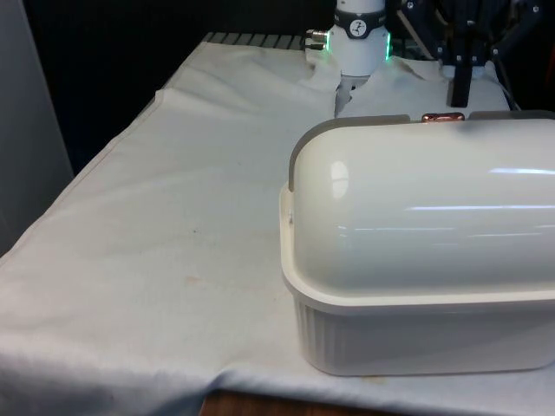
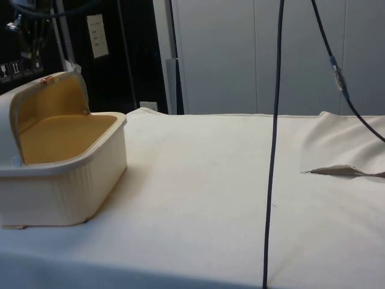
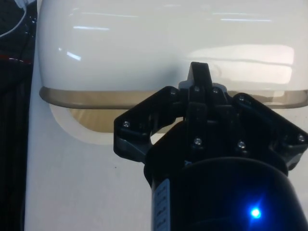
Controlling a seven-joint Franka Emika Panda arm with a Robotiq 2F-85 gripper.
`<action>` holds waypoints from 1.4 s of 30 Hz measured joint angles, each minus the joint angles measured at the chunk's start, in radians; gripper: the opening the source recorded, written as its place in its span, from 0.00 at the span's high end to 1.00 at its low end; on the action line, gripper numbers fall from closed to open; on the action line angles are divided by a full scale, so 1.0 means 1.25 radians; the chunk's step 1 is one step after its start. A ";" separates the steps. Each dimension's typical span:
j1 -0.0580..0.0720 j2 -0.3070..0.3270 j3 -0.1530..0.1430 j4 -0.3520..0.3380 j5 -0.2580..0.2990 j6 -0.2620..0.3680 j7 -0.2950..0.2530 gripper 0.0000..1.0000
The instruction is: Open the lid, then close it.
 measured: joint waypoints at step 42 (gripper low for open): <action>0.022 -0.056 0.000 -0.116 -0.018 -0.001 0.003 1.00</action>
